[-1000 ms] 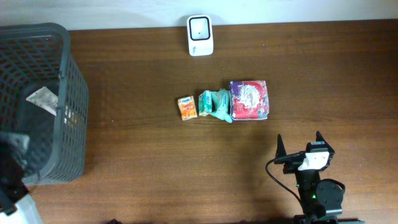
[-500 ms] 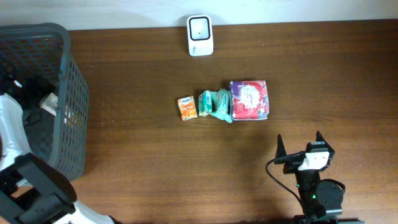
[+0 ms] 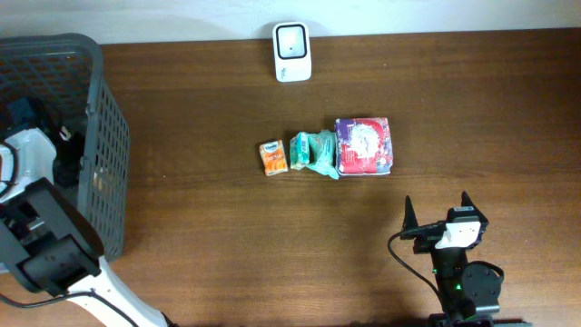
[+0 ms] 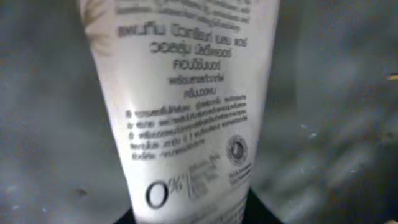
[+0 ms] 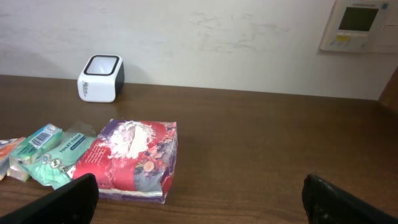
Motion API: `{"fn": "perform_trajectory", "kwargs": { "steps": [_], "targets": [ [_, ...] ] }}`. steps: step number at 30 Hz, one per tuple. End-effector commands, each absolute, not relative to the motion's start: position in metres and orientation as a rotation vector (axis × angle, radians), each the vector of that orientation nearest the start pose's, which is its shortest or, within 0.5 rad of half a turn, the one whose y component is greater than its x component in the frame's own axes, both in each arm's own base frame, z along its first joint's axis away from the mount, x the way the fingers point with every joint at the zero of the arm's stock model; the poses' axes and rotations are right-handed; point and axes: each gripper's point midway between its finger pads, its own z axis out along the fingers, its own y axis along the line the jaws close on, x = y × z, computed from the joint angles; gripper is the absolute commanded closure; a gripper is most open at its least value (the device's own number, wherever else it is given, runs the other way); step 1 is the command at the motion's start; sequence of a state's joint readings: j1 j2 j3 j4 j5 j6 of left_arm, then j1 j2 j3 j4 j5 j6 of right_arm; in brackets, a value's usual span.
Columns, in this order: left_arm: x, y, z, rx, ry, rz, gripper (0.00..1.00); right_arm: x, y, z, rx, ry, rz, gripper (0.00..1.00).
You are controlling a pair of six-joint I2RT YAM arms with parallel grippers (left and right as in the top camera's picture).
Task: Scan the item barcode
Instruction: 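Reach into the basket and grasp the white Pantene tube with the left gripper, then place the Pantene tube left of the orange pack and withdraw left gripper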
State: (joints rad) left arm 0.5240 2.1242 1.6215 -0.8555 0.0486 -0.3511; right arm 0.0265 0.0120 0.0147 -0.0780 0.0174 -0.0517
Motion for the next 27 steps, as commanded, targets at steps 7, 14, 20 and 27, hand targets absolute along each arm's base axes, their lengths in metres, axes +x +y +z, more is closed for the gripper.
{"fn": "perform_trajectory", "kwargs": {
  "steps": [7,14,20,27],
  "targets": [
    [0.375,0.243,0.108,-1.359,2.688,-0.045,1.00,0.246,0.003,0.155,-0.044,1.653,-0.030,0.01],
    [0.357,0.229,0.302,-1.218,2.415,-0.059,1.00,0.246,0.003,0.155,-0.044,1.653,-0.030,0.01],
    [0.311,0.149,0.434,-0.922,2.134,-0.230,1.00,0.246,0.003,0.155,-0.044,1.653,-0.030,0.01],
    [0.347,-0.035,0.371,-0.301,2.559,-0.444,0.99,0.246,0.003,0.155,-0.044,1.653,-0.030,0.01]
  ]
}}
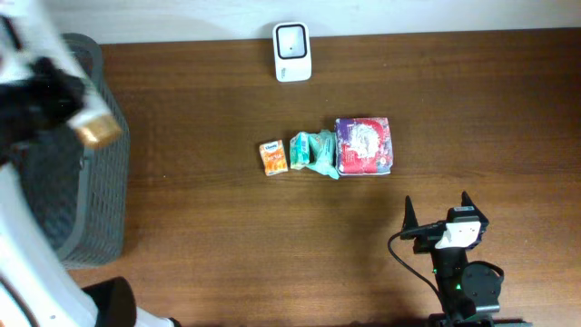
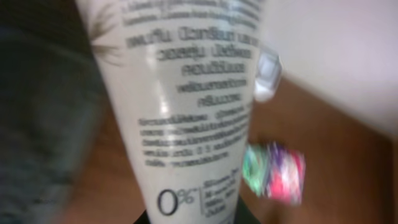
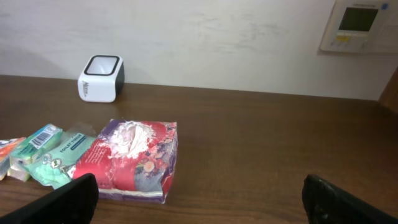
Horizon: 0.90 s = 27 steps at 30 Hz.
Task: Scan the item barcode
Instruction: 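Place the Pantene tube left of the orange pack and withdraw left gripper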
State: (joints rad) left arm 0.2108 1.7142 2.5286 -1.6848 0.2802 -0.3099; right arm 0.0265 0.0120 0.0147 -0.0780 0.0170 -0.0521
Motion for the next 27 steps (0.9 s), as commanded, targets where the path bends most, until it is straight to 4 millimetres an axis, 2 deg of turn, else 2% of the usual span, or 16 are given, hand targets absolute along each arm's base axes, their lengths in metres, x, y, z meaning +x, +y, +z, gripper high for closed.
{"fn": "perform_trajectory", "kwargs": {
  "steps": [1,4,7,10,12,13,15,16,17,20,21,22,24,25,26,27],
  "targets": [
    [0.349,-0.049,0.355,-0.255,2.610,-0.425,0.99,0.246,0.003,0.155,-0.044,1.653,-0.030,0.01],
    [0.361,-0.097,0.261,-0.067,2.794,-0.272,0.95,0.246,0.003,0.155,-0.044,1.653,-0.030,0.01],
    [0.370,-0.107,0.182,-0.037,2.856,-0.171,0.86,0.246,0.003,0.155,-0.044,1.652,-0.030,0.01],
    [0.377,-0.109,0.121,-0.037,2.855,-0.172,0.86,0.246,0.003,0.155,-0.044,1.653,-0.030,0.01],
    [0.385,-0.112,0.093,-0.035,2.821,-0.185,0.83,0.246,0.003,0.155,-0.044,1.653,-0.030,0.01],
    [0.382,-0.112,0.070,-0.034,2.829,-0.182,0.81,0.246,0.003,0.155,-0.044,1.653,-0.030,0.01],
    [0.380,-0.112,0.052,-0.040,2.860,-0.177,0.76,0.246,0.003,0.155,-0.044,1.653,-0.030,0.01],
    [0.379,-0.113,0.046,-0.051,2.876,-0.186,0.74,0.246,0.003,0.155,-0.044,1.653,-0.030,0.01],
    [0.376,-0.119,0.041,-0.053,2.899,-0.231,0.66,0.246,0.003,0.155,-0.044,1.653,-0.030,0.01],
    [0.376,-0.121,0.044,-0.052,2.897,-0.240,0.56,0.246,0.003,0.155,-0.044,1.653,-0.030,0.01],
    [0.377,-0.118,0.056,-0.063,2.892,-0.240,0.56,0.246,0.003,0.155,-0.044,1.652,-0.030,0.01],
    [0.383,-0.113,0.080,-0.080,2.861,-0.242,0.56,0.246,0.003,0.155,-0.044,1.653,-0.030,0.01],
    [0.395,-0.101,0.137,-0.121,2.763,-0.253,0.56,0.246,0.003,0.155,-0.044,1.653,-0.030,0.01],
    [0.400,-0.090,0.174,-0.149,2.672,-0.268,0.56,0.246,0.003,0.155,-0.044,1.653,-0.030,0.01],
    [0.401,-0.087,0.178,-0.160,2.657,-0.269,0.56,0.246,0.003,0.155,-0.044,1.653,-0.030,0.01],
    [0.402,-0.082,0.175,-0.175,2.663,-0.247,0.50,0.246,0.003,0.155,-0.044,1.653,-0.030,0.01]
  ]
}}
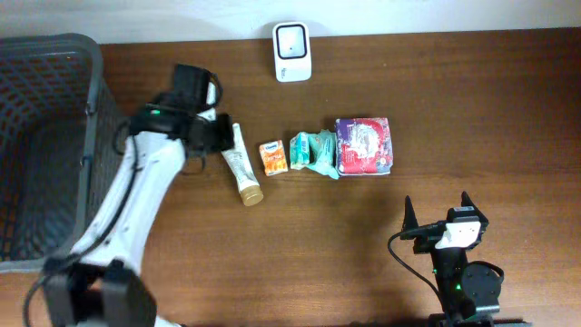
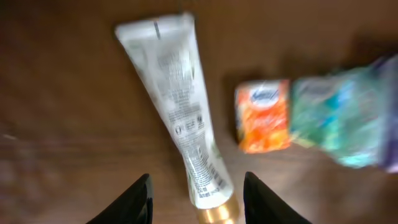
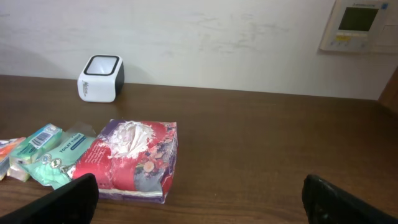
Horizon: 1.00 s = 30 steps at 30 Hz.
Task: Scan the item barcode
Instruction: 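Place the Pantene tube left of the orange pack and withdraw left gripper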
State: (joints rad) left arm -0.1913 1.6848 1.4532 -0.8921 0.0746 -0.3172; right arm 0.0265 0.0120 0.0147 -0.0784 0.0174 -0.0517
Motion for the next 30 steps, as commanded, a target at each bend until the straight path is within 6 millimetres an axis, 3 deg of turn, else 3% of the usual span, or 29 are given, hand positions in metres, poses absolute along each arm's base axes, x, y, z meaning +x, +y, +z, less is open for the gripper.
{"fn": "perform_trajectory", "kwargs": {
  "steps": [1,2,3,6,10,12,16,17,20,26,28,30],
  "targets": [
    [0.404,-0.078,0.164,-0.185,2.686,-0.212,0.46,0.246,0.003,0.155,-0.044,1.653,-0.030,0.01],
    [0.406,-0.078,0.149,-0.199,2.722,-0.200,0.46,0.246,0.003,0.155,-0.044,1.653,-0.030,0.01],
    [0.407,-0.080,0.120,-0.235,2.796,-0.184,0.45,0.246,0.003,0.155,-0.044,1.653,-0.030,0.01],
    [0.403,-0.080,0.056,-0.247,2.952,-0.133,0.45,0.246,0.003,0.155,-0.044,1.653,-0.030,0.01],
    [0.397,-0.085,0.019,-0.254,3.043,-0.151,0.44,0.246,0.003,0.155,-0.044,1.653,-0.030,0.01],
    [0.405,-0.097,0.018,-0.236,3.016,-0.231,0.51,0.246,0.003,0.155,-0.044,1.653,-0.030,0.01],
    [0.403,-0.119,0.019,-0.140,3.010,-0.241,0.85,0.246,0.003,0.155,-0.044,1.653,-0.030,0.01],
    [0.402,-0.129,0.019,-0.036,3.003,-0.242,0.87,0.246,0.003,0.155,-0.044,1.653,-0.030,0.01],
    [0.405,-0.131,0.022,-0.013,2.991,-0.235,0.79,0.246,0.003,0.155,-0.044,1.653,-0.030,0.01],
    [0.410,-0.143,0.035,-0.019,2.978,-0.332,0.79,0.246,0.003,0.155,-0.044,1.653,-0.030,0.01],
    [0.412,-0.151,0.047,-0.011,2.982,-0.398,0.78,0.246,0.003,0.155,-0.044,1.653,-0.030,0.01],
    [0.417,-0.152,0.074,-0.014,2.980,-0.395,0.76,0.246,0.003,0.155,-0.044,1.653,-0.030,0.01]
  ]
}}
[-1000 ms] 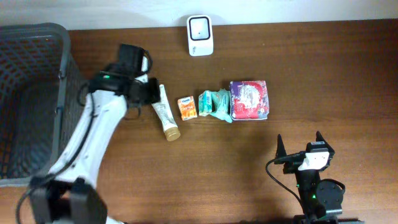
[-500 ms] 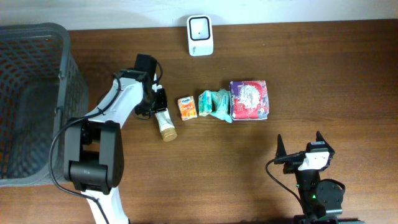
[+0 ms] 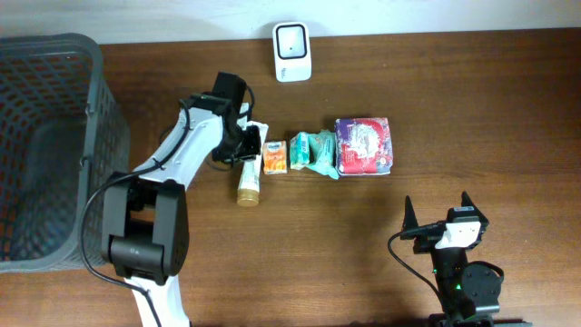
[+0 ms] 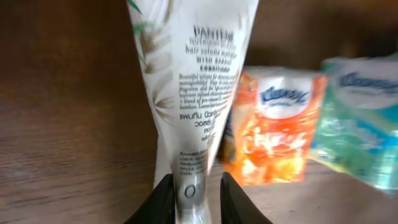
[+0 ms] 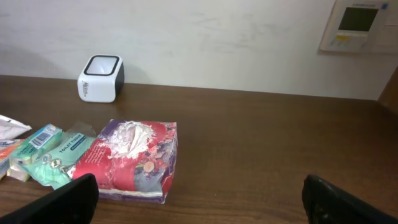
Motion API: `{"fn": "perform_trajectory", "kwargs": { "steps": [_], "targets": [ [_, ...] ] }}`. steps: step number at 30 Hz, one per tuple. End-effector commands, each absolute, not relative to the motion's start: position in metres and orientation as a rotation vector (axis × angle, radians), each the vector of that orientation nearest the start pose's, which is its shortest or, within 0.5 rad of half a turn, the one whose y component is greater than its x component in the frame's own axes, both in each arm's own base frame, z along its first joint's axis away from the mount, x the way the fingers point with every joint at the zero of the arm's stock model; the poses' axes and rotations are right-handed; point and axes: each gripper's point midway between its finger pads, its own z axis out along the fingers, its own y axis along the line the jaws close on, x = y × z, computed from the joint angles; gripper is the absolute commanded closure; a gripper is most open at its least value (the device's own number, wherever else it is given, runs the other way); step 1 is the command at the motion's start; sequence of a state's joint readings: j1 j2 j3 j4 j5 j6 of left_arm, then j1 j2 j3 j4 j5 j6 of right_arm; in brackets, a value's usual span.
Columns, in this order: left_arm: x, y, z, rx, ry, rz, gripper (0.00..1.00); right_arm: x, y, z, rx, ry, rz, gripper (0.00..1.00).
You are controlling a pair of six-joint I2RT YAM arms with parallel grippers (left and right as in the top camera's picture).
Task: Scan the item barcode
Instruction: 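Place the Pantene tube left of the orange pack and withdraw left gripper, then move the right gripper forward toward the pink tissue pack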
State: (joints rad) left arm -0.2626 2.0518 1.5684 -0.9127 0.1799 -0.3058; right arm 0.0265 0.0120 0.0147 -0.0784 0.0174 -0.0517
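A white Pantene tube (image 3: 249,168) with a gold cap lies on the table just left of an orange Kleenex pack (image 3: 273,156). In the left wrist view the tube (image 4: 196,93) runs between my fingers, and the orange pack (image 4: 273,134) is to its right. My left gripper (image 4: 196,200) is shut on the tube's narrow end; overhead it sits over the tube (image 3: 239,143). The white scanner (image 3: 292,40) stands at the table's far edge. My right gripper (image 5: 199,186) is open and holds nothing near the front edge (image 3: 440,213).
A green tissue pack (image 3: 313,152) and a red and purple floral pack (image 3: 363,145) continue the row to the right of the orange pack. A dark mesh basket (image 3: 95,54) fills the left end of the table.
My left gripper was open above the tube lying on the table. Now its fingers are shut on the tube. The tube's flat end has swung right, closer to the orange pack.
My left gripper first held the tube inside the basket. Then it held the tube above the basket's edge. After that the tube lay on the table beside the orange pack with the gripper open over it. Now the gripper grips it again. The right arm stayed still.
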Motion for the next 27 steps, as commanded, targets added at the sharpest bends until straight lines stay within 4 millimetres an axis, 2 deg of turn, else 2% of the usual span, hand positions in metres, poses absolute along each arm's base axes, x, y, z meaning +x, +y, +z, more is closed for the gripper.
{"fn": "perform_trajectory", "kwargs": {
  "steps": [1,3,6,7,8,9,10,12,15,16,18,20,21,24,27],
  "targets": [
    [0.419,-0.152,0.088,-0.013,2.979,-0.391,0.74,0.246,0.003,0.155,-0.044,1.653,-0.030,0.01],
    [0.424,-0.152,0.131,0.051,2.956,-0.385,0.65,0.246,0.003,0.155,-0.044,1.653,-0.030,0.01],
    [0.421,-0.124,0.195,0.027,2.919,-0.174,0.55,0.246,0.003,0.155,-0.044,1.653,-0.030,0.01],
    [0.417,-0.114,0.224,0.018,2.885,-0.110,0.44,0.246,0.003,0.155,-0.044,1.653,-0.030,0.01],
    [0.413,-0.110,0.244,0.015,2.860,-0.094,0.30,0.246,0.003,0.155,-0.044,1.653,-0.030,0.01],
    [0.410,-0.107,0.256,0.011,2.845,-0.087,0.09,0.246,0.003,0.155,-0.044,1.653,-0.030,0.01],
    [0.405,-0.103,0.274,0.006,2.818,-0.086,0.02,0.246,0.003,0.155,-0.044,1.652,-0.030,0.01],
    [0.398,-0.101,0.295,0.003,2.761,-0.104,0.01,0.246,0.003,0.155,-0.044,1.653,-0.030,0.01],
    [0.375,-0.085,0.340,0.017,2.644,-0.120,0.01,0.246,0.003,0.155,-0.044,1.653,-0.030,0.01],
    [0.364,-0.074,0.354,-0.012,2.609,-0.121,0.01,0.246,0.003,0.155,-0.044,1.653,-0.030,0.01],
    [0.342,-0.031,0.373,-0.152,2.556,-0.093,0.01,0.246,0.003,0.155,-0.044,1.652,-0.030,0.01],
    [0.323,0.015,0.382,-0.325,2.516,-0.042,0.01,0.246,0.003,0.155,-0.044,1.652,-0.030,0.01],
    [0.317,0.027,0.385,-0.369,2.499,-0.029,0.01,0.246,0.003,0.155,-0.044,1.653,-0.030,0.01],
    [0.312,0.053,0.386,-0.473,2.477,0.005,0.01,0.246,0.003,0.155,-0.044,1.653,-0.030,0.01],
    [0.311,0.058,0.386,-0.495,2.474,0.012,0.01,0.246,0.003,0.155,-0.044,1.653,-0.030,0.01]
  ]
}}
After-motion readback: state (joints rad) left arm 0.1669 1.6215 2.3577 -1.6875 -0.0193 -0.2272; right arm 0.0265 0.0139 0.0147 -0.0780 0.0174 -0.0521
